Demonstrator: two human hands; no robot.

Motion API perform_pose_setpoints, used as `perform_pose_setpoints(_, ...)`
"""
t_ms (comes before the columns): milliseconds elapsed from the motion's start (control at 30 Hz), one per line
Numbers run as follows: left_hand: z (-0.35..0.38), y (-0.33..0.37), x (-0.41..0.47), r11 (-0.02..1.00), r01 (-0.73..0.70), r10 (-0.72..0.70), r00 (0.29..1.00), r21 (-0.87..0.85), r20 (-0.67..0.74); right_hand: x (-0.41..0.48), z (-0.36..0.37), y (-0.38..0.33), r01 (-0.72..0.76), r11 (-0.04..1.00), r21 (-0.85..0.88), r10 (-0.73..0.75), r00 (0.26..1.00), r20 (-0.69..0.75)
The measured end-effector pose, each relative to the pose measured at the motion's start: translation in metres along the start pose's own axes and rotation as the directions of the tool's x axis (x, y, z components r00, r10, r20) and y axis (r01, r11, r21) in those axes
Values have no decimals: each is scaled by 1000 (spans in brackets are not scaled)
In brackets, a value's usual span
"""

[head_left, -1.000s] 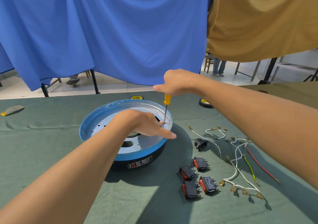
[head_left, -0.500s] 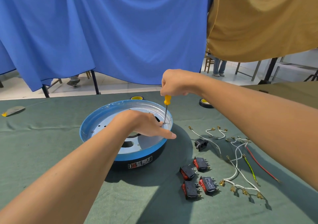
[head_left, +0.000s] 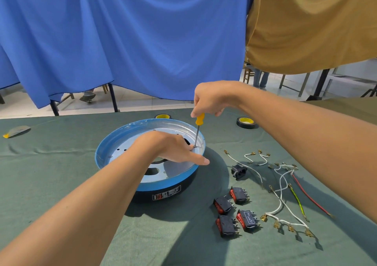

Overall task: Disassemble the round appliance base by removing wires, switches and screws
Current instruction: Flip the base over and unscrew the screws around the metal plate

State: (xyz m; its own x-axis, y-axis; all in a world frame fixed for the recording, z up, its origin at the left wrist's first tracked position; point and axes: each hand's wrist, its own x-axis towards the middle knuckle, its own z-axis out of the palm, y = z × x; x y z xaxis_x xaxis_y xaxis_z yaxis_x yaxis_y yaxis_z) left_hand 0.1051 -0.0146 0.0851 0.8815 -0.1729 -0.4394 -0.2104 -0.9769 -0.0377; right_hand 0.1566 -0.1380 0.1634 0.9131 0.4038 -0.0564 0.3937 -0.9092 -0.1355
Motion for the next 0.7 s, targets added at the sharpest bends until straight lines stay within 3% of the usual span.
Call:
perform_pose_setpoints(133, 0, -2, -1, 1000, 4, -4, 1000, -10, -6, -3, -9, 6, 29, 998, 52, -35, 993, 112)
perform_pose_setpoints(333, 1, -2, 2, 1000, 2, -2, 1000, -21, -3, -6, -8, 9, 73, 984, 160, -91, 990, 107)
perform_pose_setpoints(467, 2, -2, 3, 1000, 4, -4, 1000, -19, -10, -5, -8, 9, 100, 989, 112, -115, 983, 141)
perform_pose_setpoints(567, 1, -3, 2, 1000, 1, -1, 1000, -19, -12, -5, -3, 8, 27, 987, 159, -58, 979, 196)
perform_pose_setpoints(700, 2, -2, 2, 1000, -4, 4, 1000, -16, -6, -2, -1, 7, -79, 996, -51, 83, 993, 83)
